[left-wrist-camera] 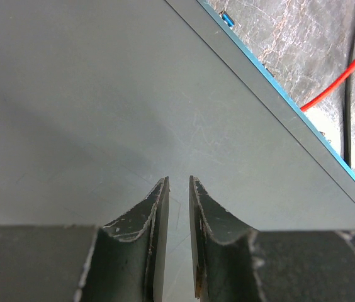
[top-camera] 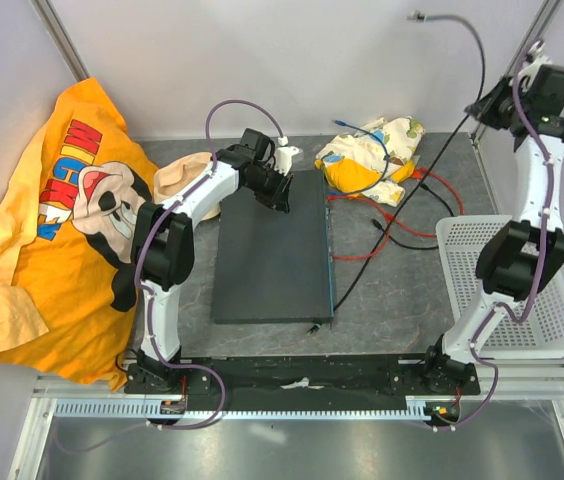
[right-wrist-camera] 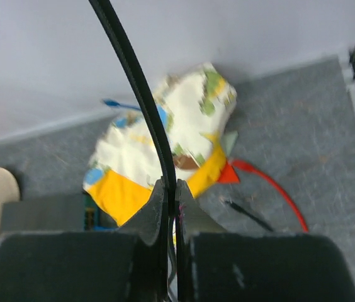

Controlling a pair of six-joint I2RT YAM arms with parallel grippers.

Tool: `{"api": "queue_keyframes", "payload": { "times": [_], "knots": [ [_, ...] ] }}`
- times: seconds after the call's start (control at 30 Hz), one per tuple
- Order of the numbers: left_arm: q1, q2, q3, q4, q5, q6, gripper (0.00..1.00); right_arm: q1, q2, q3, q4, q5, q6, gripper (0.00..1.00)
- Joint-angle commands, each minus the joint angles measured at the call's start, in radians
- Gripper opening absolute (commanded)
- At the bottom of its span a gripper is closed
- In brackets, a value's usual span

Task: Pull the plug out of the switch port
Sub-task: Pick up the connector from the center of the board, then place the connector at the center of the board.

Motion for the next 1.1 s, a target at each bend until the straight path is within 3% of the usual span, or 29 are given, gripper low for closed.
{"api": "queue_keyframes", "payload": {
  "times": [0.0, 0.17, 0.23, 0.37, 0.43, 0.53, 0.6, 0.73, 0.8, 0.83, 0.87, 0.97, 1.07],
  "knots": [
    [-0.014, -0.025, 0.028, 0.003, 0.015, 0.024, 0.26, 0.019, 0.092, -0.154, 0.013, 0.091, -0.017, 0.00],
    [-0.021, -0.034, 0.014, 0.003, 0.003, 0.033, 0.26, 0.025, 0.181, -0.260, 0.007, 0.153, 0.006, 0.01],
    [-0.024, -0.042, 0.001, 0.003, -0.004, 0.043, 0.26, 0.033, 0.217, -0.260, -0.013, 0.206, 0.001, 0.11],
    [-0.027, -0.049, -0.013, 0.000, -0.002, 0.049, 0.26, 0.034, 0.220, -0.283, -0.036, 0.225, 0.012, 0.54],
    [-0.027, -0.048, -0.012, 0.000, -0.005, 0.061, 0.26, 0.036, 0.189, -0.290, -0.032, 0.202, 0.015, 0.62],
    [-0.029, -0.048, -0.004, -0.007, -0.016, 0.063, 0.27, 0.059, 0.143, -0.287, 0.022, 0.038, 0.007, 0.67],
    [-0.029, -0.049, 0.003, -0.022, 0.005, 0.061, 0.27, 0.105, 0.131, -0.280, 0.028, -0.098, -0.011, 0.64],
    [-0.032, -0.042, 0.042, -0.078, -0.030, 0.060, 0.27, 0.243, 0.085, -0.329, -0.071, -0.192, -0.103, 0.56],
    [-0.014, -0.072, 0.025, -0.102, -0.086, 0.061, 0.16, 0.327, 0.054, -0.421, -0.096, -0.215, -0.132, 0.48],
    [-0.003, -0.095, -0.015, -0.123, -0.094, 0.064, 0.08, 0.344, 0.021, -0.463, -0.099, -0.222, -0.131, 0.42],
    [0.008, -0.129, -0.044, -0.134, -0.102, 0.073, 0.01, 0.347, 0.004, -0.544, -0.101, -0.222, -0.119, 0.29],
    [0.060, -0.250, -0.148, -0.204, -0.055, 0.121, 0.01, 0.424, -0.075, -0.681, -0.096, -0.193, -0.126, 0.06],
    [0.094, -0.354, -0.260, -0.234, -0.053, 0.171, 0.01, 0.508, -0.148, -0.753, -0.119, -0.151, -0.204, 0.00]
  ]
}}
